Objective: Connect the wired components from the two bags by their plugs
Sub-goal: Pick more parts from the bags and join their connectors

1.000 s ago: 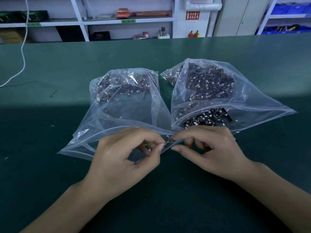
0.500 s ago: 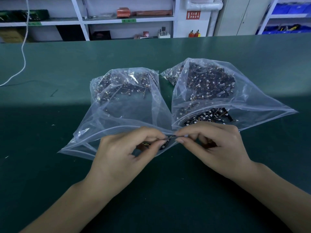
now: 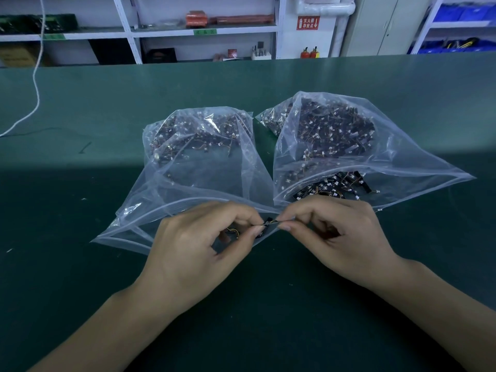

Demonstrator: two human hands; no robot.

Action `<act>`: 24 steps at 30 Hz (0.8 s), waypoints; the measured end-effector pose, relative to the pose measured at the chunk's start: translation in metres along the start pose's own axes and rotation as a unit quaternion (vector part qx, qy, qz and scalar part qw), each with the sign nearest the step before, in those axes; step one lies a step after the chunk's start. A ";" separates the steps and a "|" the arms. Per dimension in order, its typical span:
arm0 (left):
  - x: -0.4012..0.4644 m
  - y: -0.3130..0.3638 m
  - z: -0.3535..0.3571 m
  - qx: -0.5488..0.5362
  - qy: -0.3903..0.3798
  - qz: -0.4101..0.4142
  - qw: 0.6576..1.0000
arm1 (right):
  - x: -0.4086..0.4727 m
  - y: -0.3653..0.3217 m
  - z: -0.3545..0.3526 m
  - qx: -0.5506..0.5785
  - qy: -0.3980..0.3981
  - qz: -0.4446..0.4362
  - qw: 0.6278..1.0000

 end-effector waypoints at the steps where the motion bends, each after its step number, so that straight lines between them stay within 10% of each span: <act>1: 0.000 0.000 0.000 0.000 -0.002 -0.001 1.000 | 0.000 0.000 0.000 -0.001 -0.003 -0.001 1.000; 24: -0.003 -0.002 -0.003 -0.008 0.017 -0.011 1.000 | 0.017 0.051 -0.029 -0.087 0.034 0.117 0.989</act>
Point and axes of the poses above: each hand's wrist, its own x-axis towards the middle knuckle, its own z-axis out of the palm, y = z × x, the point moved 8 cm from there along x, towards the middle knuckle, and after that the axes turned 14 degrees about z, right-handed, at the moved point
